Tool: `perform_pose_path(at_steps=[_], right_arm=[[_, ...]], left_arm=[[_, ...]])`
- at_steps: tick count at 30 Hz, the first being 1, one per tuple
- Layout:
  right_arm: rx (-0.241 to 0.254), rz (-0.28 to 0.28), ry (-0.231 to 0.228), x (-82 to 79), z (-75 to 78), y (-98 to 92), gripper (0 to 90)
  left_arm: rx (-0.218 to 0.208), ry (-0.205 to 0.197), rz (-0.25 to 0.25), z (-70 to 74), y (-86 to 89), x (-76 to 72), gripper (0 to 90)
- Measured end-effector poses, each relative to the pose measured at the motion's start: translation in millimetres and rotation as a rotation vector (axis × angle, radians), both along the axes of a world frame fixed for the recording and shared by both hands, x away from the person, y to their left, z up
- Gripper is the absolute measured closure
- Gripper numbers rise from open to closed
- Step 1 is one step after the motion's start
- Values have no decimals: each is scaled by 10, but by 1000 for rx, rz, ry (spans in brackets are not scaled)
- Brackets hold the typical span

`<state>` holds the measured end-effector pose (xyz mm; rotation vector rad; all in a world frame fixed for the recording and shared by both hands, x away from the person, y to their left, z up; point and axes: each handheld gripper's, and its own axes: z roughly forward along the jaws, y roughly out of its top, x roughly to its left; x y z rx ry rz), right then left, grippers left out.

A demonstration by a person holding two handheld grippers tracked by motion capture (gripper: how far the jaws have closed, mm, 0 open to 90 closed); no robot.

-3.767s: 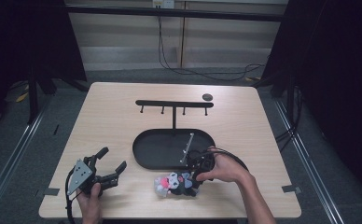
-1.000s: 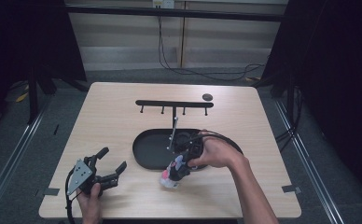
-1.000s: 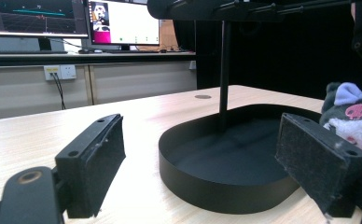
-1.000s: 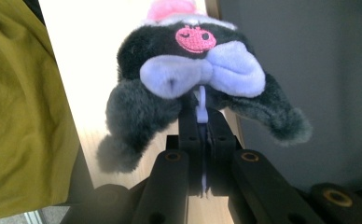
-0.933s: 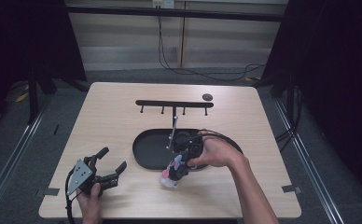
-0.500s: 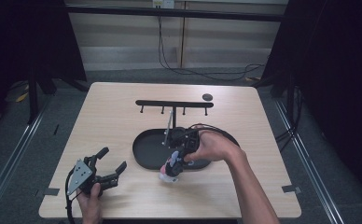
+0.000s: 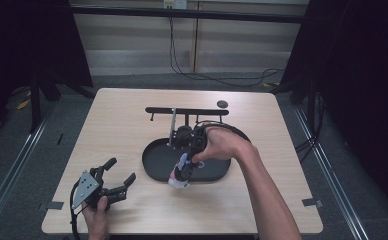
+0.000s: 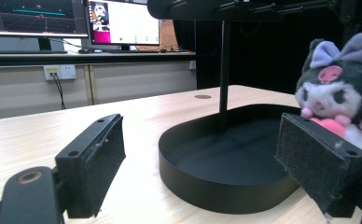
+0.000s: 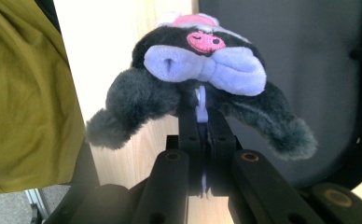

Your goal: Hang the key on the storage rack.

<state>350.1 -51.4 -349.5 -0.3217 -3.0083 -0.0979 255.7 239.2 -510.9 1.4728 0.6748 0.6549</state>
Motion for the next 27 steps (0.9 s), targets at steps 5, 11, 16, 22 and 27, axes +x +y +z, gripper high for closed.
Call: perform_pose_path(at_steps=[5,11,16,22,27], right_arm=[[3,5,-7,44,49,43,872],[28,25,-22,112,148,117,872],[50,15,-28,192,249,113,872],[41,14,-35,271,329,110,872],[61,23,-46,363,422,104,872]], left_arm=[[-1,-1,-2,0,0,1,153],[3,2,-2,2,3,-1,153],[2,2,-3,1,2,0,153],[4,2,-3,1,4,1,152],[6,2,-3,2,5,0,153]])
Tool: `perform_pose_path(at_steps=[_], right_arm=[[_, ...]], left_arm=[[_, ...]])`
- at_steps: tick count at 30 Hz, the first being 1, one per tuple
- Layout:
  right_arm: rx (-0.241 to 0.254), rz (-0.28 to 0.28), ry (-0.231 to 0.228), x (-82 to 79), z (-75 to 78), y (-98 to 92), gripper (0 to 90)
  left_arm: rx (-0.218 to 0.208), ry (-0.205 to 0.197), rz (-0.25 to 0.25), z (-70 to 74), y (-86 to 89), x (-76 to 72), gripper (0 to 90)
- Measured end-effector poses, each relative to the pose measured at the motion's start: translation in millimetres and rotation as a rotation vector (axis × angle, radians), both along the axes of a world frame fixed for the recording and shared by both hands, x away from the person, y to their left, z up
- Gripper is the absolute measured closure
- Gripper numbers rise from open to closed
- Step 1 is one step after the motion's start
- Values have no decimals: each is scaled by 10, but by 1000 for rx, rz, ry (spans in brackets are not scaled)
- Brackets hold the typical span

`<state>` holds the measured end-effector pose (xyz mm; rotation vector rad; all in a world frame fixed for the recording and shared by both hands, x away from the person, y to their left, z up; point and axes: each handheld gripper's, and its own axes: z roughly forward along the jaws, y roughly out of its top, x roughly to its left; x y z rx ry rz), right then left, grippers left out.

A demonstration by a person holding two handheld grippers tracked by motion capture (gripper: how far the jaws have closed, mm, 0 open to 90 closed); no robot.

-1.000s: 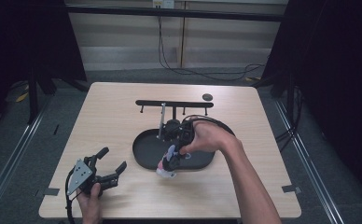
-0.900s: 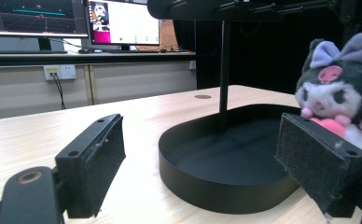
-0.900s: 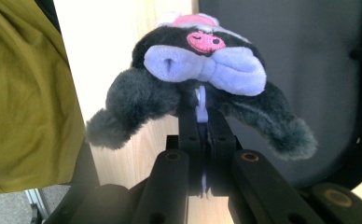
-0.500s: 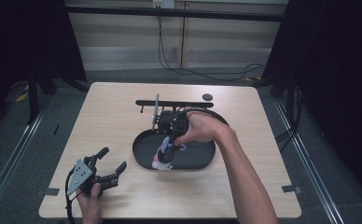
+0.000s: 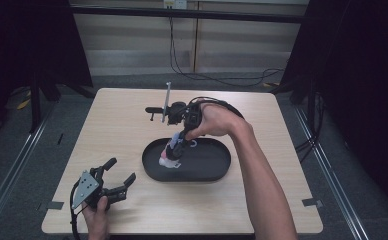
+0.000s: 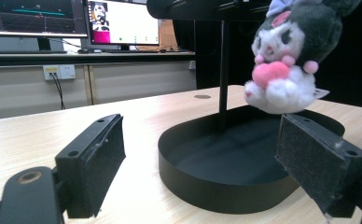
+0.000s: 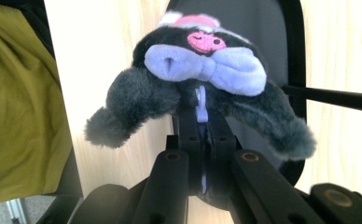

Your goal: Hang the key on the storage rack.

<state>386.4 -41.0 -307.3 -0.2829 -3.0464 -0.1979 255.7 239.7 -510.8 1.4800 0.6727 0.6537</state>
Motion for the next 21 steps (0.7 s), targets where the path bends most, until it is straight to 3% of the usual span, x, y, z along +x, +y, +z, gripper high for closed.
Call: perform_pose_path(at_steps=[4,6,14,16,21], right_arm=[[-8,13,13,47,7,15,872],[-36,9,3,112,14,24,872],[-48,-5,-11,255,72,-28,872],[-81,-4,-14,317,69,-24,872],[-88,-8,-25,401,79,-14,872]], left_arm=[[-5,-1,1,0,-4,1,153],[-16,0,2,-1,-11,1,152],[-5,-1,2,0,-4,1,152],[-5,-1,1,0,-4,1,152],[-7,-1,1,-1,-4,1,152]])
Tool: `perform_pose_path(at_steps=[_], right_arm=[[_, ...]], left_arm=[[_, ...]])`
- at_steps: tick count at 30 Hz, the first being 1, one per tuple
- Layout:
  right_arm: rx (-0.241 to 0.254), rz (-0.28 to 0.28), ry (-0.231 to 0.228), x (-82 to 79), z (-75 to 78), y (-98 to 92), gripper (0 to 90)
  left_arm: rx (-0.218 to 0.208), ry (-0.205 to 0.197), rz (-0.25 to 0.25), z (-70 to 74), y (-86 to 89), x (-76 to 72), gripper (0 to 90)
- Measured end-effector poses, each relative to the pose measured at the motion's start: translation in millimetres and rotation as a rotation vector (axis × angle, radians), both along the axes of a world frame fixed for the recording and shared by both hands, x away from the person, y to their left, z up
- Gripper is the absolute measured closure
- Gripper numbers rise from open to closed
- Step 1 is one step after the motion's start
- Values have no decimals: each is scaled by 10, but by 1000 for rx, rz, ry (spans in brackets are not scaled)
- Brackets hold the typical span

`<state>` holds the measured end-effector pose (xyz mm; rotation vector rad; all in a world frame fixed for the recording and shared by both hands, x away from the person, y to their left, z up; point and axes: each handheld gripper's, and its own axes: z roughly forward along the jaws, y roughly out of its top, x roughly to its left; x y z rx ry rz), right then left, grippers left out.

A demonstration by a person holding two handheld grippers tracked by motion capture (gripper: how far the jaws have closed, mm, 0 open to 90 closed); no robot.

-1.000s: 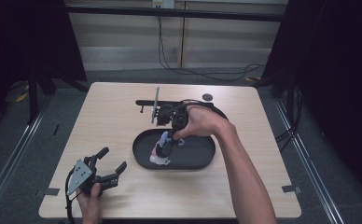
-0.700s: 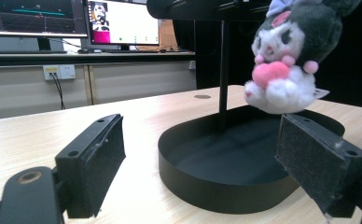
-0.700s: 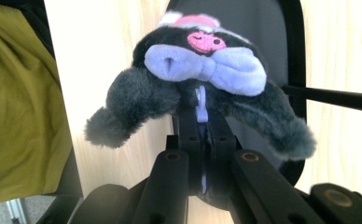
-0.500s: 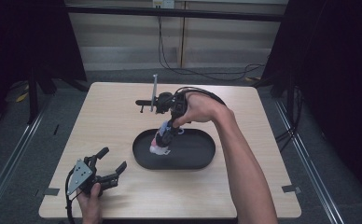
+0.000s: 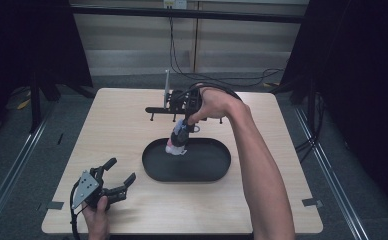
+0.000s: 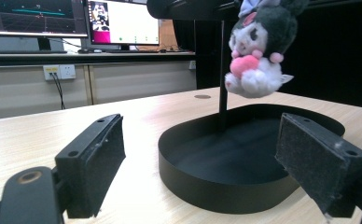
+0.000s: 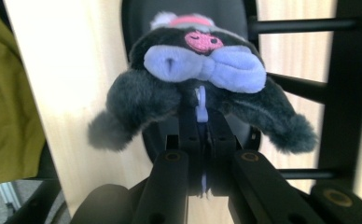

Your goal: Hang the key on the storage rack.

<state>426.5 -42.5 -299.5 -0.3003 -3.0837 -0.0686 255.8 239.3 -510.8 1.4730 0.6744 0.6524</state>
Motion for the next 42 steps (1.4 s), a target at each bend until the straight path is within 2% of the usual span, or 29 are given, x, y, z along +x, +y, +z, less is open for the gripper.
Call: perform_pose_path(at_steps=[17,25,30,36,39,42], right_arm=[[-19,-5,-8,189,-17,7,869],[-8,4,-19,204,-15,9,866],[-10,-9,-26,239,-25,-28,865],[13,-13,-31,248,-55,-70,860],[-16,-14,-36,234,-90,-48,844],[-1,-23,-36,237,-119,-56,843]], left_arm=[[-3,0,-1,0,-1,0,153],[-4,-1,-2,-1,-2,0,152],[-7,-1,-2,-1,-4,0,152],[-1,-3,-4,-1,0,0,152],[-2,-2,-5,-1,0,0,153],[-1,-3,-5,-1,0,0,153]])
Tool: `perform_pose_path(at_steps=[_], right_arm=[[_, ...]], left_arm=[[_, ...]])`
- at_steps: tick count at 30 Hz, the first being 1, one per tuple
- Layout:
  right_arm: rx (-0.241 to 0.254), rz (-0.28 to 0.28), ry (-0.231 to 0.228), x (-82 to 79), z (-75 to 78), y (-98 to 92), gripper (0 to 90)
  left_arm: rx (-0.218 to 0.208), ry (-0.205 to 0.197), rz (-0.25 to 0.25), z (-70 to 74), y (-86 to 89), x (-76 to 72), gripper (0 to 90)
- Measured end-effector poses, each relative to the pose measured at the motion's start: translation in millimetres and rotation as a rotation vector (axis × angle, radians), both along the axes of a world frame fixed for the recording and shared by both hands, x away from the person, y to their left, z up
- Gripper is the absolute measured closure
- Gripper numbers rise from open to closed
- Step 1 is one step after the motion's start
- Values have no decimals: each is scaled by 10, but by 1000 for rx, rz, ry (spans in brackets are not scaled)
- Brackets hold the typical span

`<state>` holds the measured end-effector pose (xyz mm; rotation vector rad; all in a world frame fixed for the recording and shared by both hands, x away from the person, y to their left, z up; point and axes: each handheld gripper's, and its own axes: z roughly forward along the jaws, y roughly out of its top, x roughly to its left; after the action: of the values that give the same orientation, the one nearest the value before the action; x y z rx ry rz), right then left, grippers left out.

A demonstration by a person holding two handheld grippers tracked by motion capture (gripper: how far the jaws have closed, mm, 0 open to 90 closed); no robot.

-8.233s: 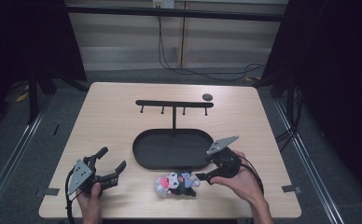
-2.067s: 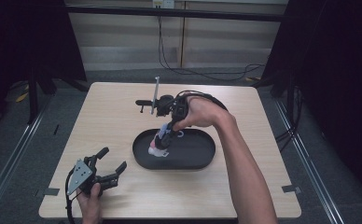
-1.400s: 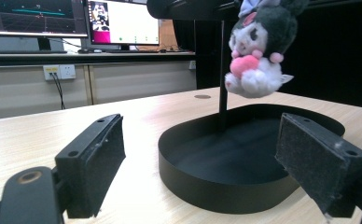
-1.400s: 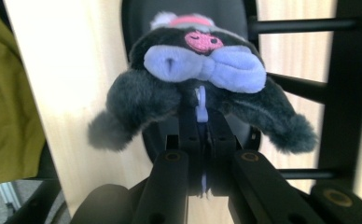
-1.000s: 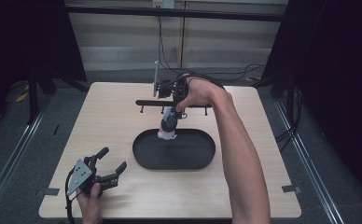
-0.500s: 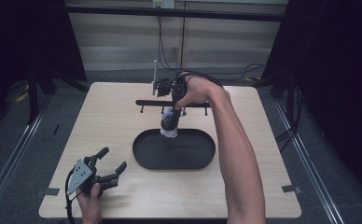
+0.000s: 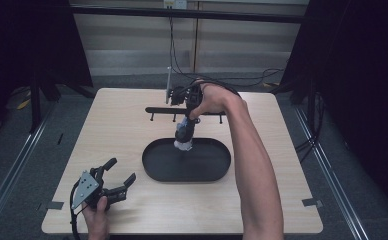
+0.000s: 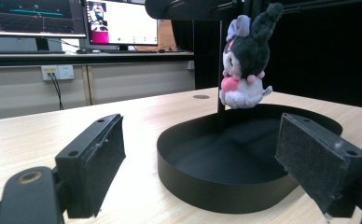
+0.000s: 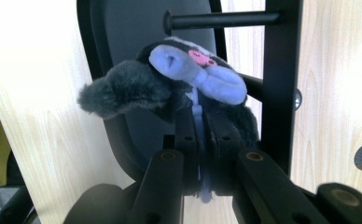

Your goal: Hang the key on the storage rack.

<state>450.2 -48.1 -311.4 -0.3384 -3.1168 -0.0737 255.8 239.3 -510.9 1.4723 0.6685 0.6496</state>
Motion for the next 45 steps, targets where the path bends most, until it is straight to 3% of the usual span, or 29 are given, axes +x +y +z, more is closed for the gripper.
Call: perform_pose_path(at_steps=[5,10,15,17,26,28,32,43,45], right_arm=[[29,-2,-9,-2,32,-23,824],[25,-4,-5,-10,44,-26,789],[84,-17,7,-17,22,-50,744],[74,-19,7,-19,27,-54,737],[136,-43,-8,-44,89,-112,585],[139,-81,3,-40,116,-128,528],[178,-112,0,-94,136,-162,436],[228,-125,-31,-217,180,-231,375],[271,-134,-46,-296,202,-267,354]], left_arm=[[-2,2,-1,0,-2,-1,153],[-6,1,1,-1,-4,0,153],[0,2,0,1,0,-1,152],[1,2,0,1,1,0,153],[1,2,1,1,1,0,153],[-3,2,1,0,-3,1,153],[-2,1,1,1,-2,0,153],[2,-1,0,1,0,0,153],[3,-1,0,1,0,-1,153]])
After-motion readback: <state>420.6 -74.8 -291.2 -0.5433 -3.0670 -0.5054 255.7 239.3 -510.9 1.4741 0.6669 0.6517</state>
